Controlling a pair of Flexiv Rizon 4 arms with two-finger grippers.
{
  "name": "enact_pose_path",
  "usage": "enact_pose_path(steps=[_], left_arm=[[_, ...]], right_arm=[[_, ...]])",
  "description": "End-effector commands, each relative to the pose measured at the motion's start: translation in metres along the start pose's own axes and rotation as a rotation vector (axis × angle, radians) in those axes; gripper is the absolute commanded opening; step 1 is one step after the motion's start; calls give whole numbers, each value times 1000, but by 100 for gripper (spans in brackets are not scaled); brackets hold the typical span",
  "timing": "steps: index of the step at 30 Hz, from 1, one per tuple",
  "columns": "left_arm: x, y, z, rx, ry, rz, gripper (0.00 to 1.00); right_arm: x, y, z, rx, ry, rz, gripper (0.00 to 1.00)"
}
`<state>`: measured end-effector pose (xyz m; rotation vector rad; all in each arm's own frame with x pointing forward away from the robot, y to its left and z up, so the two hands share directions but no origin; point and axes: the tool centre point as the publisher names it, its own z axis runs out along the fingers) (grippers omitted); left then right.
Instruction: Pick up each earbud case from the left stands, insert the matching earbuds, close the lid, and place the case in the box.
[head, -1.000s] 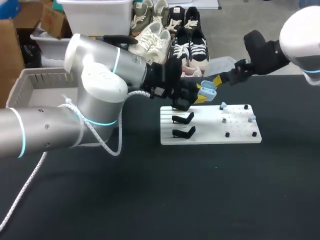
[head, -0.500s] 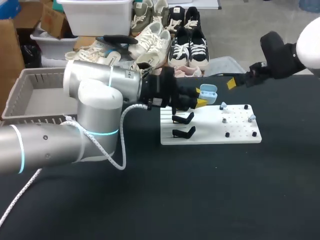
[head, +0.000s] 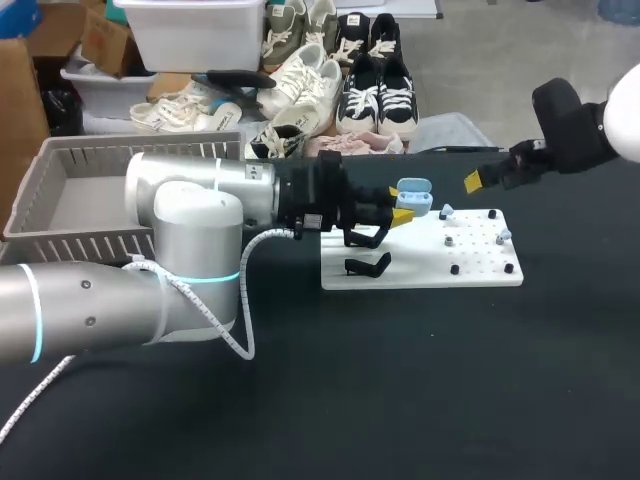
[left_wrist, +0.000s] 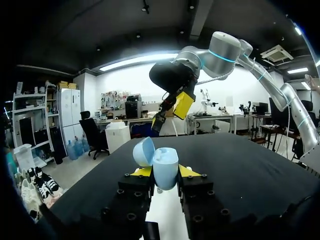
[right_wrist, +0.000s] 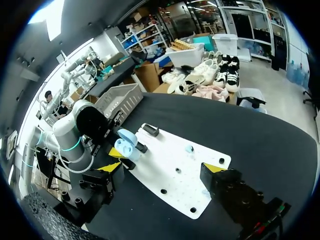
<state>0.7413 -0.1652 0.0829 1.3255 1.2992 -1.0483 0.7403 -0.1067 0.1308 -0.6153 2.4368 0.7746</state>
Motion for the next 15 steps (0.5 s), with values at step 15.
enact_pose_path(steps=[15], left_arm=[[9,5,-3,-21,12,0,0]], right_arm=[[8,-1,-10,21,11,22,100]])
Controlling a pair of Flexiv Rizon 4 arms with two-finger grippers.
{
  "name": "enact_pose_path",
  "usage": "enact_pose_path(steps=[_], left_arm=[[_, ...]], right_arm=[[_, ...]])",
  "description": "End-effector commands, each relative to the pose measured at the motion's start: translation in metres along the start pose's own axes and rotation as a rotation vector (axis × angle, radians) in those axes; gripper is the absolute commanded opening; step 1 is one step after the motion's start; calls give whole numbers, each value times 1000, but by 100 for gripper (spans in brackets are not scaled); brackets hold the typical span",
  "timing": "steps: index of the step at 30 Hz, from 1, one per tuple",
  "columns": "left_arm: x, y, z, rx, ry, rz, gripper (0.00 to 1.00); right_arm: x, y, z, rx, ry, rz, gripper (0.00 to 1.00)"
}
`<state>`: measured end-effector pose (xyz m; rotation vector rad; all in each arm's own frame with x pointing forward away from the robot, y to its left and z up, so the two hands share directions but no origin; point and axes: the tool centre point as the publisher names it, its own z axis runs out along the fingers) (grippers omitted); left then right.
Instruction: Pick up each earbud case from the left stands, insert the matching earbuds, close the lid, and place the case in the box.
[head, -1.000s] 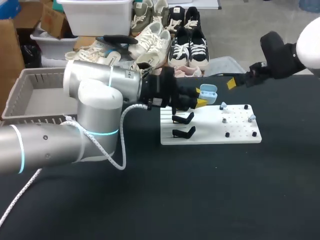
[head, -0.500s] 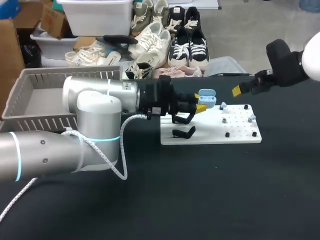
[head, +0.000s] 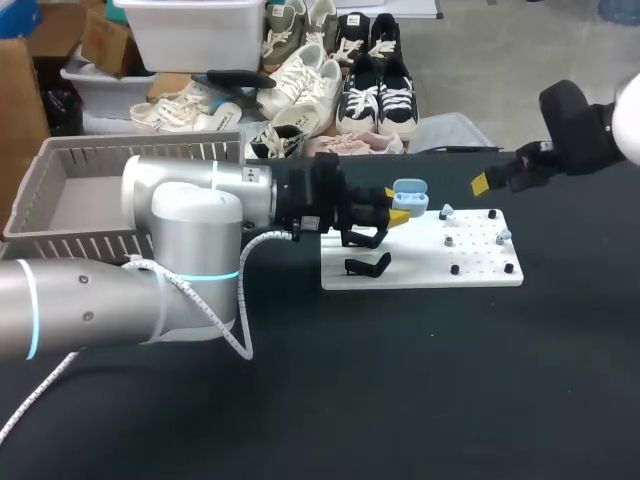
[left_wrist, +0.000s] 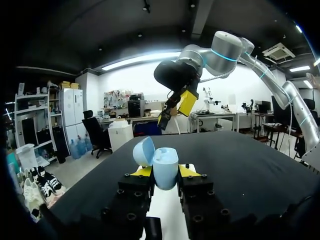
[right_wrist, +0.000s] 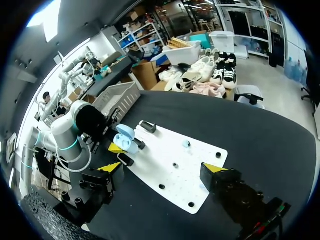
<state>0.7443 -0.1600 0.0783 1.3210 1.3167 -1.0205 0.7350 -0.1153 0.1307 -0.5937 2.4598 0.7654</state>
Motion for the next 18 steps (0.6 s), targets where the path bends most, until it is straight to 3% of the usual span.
enact_pose_path(steps=[1,18], left_arm=[[4,2,2,0,-3,-8,0],[13,0,5,-15,-9,-27,0]], right_arm=[[2,2,-3,8,-1,3,100],[6,0,-2,4,-2,7,100]])
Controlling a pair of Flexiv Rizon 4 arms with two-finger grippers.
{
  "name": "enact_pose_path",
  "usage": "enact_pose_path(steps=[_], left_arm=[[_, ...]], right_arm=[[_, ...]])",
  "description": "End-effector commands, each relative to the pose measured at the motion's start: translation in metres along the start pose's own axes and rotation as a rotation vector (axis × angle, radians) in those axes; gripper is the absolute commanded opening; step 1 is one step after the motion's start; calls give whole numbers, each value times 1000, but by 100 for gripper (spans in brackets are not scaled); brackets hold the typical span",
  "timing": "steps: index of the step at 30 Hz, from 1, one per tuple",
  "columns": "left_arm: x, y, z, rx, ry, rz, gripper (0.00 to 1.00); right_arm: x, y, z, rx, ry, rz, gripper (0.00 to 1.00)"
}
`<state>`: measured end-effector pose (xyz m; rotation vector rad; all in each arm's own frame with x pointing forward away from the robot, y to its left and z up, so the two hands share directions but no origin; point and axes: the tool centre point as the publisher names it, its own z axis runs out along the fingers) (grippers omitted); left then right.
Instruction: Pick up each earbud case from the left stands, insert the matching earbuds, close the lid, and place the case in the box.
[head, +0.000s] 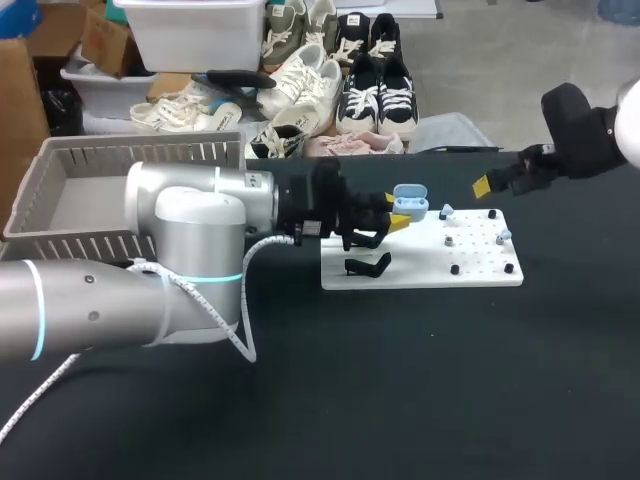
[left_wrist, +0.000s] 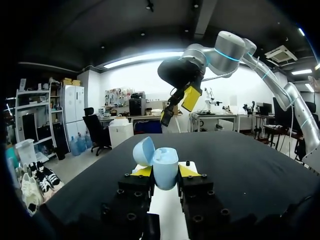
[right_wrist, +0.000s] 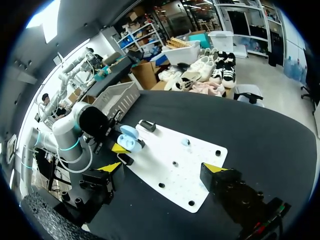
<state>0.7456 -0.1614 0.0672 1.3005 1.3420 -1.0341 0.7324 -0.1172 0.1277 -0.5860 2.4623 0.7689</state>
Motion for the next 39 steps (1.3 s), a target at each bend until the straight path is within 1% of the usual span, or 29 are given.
enact_pose_path(steps=[1,13,15,17,18,19,20,23,26,31,34,39], left_arm=[[2,0,2,-8,-11,3,0],[3,1,2,-16,-3,-8,0],[3,1,2,-16,-3,-8,0],[3,1,2,-16,-3,-8,0],[3,1,2,-16,-3,-8,0],[3,1,2,-16,-3,-8,0],[3,1,2,-16,-3,-8,0],[3,1,2,-16,-3,-8,0],[3,1,2,-16,-3,-8,0],[3,1,2,-16,-3,-8,0],[3,1,2,-16,-3,-8,0],[3,1,2,-16,-3,-8,0]], right_arm=[[2,1,-3,6,-1,0,100],[7,-3,-10,12,8,7,100],[7,-3,-12,21,20,2,100],[8,-4,-13,43,47,-9,100],[9,-6,-15,60,81,-31,100],[10,-8,-16,98,116,-33,100],[10,-6,-15,125,143,-34,100],[10,1,-15,173,199,-59,100],[13,1,-17,230,250,-82,100],[17,-2,-14,294,328,-138,100],[19,-5,-10,323,352,-171,100],[26,-14,0,343,361,-213,100]])
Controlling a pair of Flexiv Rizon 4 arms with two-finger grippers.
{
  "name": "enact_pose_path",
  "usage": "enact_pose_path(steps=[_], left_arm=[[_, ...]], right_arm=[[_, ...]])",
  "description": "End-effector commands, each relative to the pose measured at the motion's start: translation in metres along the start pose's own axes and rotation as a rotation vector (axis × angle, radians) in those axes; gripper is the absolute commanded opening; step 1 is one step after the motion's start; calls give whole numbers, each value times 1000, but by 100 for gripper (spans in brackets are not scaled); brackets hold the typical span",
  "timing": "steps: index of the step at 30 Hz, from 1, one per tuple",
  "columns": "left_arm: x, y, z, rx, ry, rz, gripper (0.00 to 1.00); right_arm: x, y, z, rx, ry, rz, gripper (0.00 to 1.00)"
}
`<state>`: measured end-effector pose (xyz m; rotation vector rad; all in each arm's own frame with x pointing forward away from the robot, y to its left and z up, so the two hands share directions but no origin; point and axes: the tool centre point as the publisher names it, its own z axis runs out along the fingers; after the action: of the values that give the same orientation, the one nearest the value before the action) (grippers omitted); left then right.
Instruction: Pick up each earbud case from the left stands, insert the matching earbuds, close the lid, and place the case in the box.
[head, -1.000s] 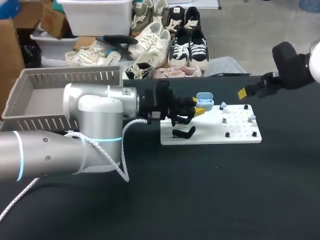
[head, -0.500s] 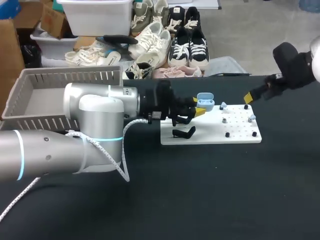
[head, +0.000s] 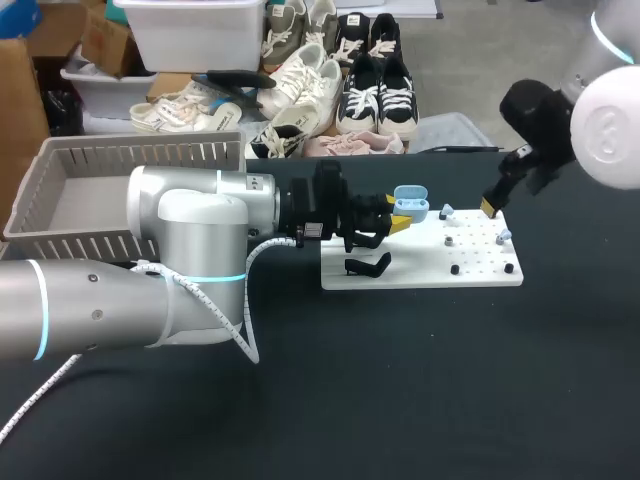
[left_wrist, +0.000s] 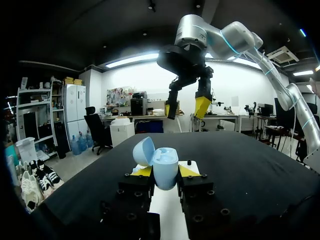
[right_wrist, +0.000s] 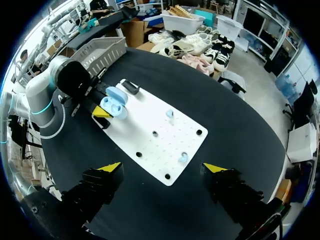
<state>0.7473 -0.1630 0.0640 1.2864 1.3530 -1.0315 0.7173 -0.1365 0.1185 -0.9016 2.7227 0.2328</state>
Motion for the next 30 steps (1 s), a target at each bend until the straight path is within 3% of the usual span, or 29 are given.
enact_pose_path(steps=[1,9,15,26,30], left_arm=[[1,-1,0,-4,-2,1,0],[1,-1,0,-4,-2,1,0],[1,-1,0,-4,-2,1,0],[1,-1,0,-4,-2,1,0],[1,-1,0,-4,-2,1,0]], right_arm=[[1,-1,14,65,4,-13,100],[7,-14,45,127,6,-15,100],[9,-25,62,116,6,22,100],[17,-36,70,110,64,29,100],[20,-38,70,105,73,45,94]])
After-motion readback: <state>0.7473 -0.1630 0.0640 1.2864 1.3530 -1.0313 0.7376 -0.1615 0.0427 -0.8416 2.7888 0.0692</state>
